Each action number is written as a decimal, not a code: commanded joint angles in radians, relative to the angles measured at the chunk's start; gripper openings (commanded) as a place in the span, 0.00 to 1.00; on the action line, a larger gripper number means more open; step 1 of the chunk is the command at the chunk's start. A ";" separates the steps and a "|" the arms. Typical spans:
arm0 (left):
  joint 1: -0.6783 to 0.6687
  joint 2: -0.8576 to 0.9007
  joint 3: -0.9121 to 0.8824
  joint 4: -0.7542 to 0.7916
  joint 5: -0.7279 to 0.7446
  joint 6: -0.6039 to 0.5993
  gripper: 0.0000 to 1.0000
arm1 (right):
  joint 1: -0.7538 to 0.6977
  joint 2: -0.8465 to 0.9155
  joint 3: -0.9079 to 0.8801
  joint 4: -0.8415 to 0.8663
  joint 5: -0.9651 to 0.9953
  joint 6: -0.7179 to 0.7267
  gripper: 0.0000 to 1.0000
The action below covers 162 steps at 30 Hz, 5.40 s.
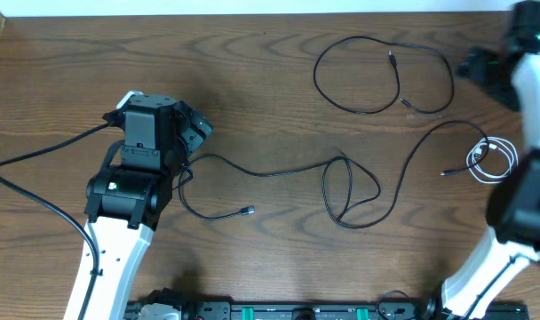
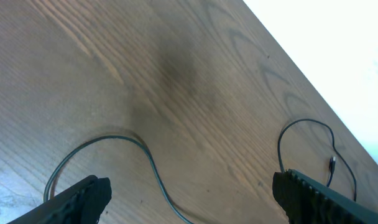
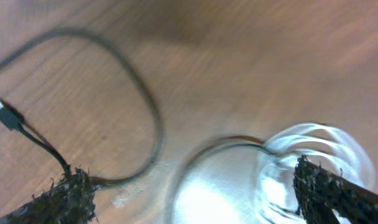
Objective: Untangle cables
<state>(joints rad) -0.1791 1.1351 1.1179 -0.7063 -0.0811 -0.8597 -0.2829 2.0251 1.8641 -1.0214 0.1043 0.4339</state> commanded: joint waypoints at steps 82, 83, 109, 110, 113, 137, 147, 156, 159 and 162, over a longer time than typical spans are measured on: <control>0.005 0.001 0.012 0.000 -0.006 0.009 0.90 | -0.365 -0.517 -0.582 0.631 -0.460 -0.075 0.99; 0.005 0.001 0.012 0.000 -0.006 0.009 0.90 | -0.338 -0.531 -0.582 0.614 -0.488 -0.090 0.99; 0.005 0.001 0.012 0.005 -0.016 0.009 0.90 | 0.000 -0.686 -0.584 0.223 -0.549 -0.227 0.99; 0.005 0.001 0.012 0.000 -0.016 0.009 0.90 | 0.000 -0.701 -0.584 0.214 -0.530 -0.226 0.99; 0.005 0.001 0.012 -0.052 -0.017 0.009 0.90 | 0.000 -0.750 -0.584 0.179 -0.477 -0.226 0.99; 0.005 0.052 -0.445 -0.092 0.022 -0.190 0.89 | 0.000 -0.837 -0.584 0.109 -0.444 -0.275 0.99; 0.005 0.217 -0.513 0.124 0.017 -0.190 0.75 | 0.000 -0.837 -0.584 0.108 -0.444 -0.274 0.99; 0.005 0.356 -0.513 0.166 0.017 -0.190 0.20 | 0.000 -0.837 -0.584 0.103 -0.444 -0.274 0.99; 0.005 0.359 -0.512 0.166 0.017 -0.189 0.08 | 0.000 -0.837 -0.584 0.102 -0.444 -0.274 0.99; 0.005 0.338 -0.506 0.166 0.027 -0.169 0.07 | 0.000 -0.837 -0.584 0.100 -0.444 -0.275 0.99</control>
<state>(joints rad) -0.1783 1.4525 0.6323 -0.5350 -0.0616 -1.0462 -0.2775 1.1973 1.2800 -0.9184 -0.3424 0.1738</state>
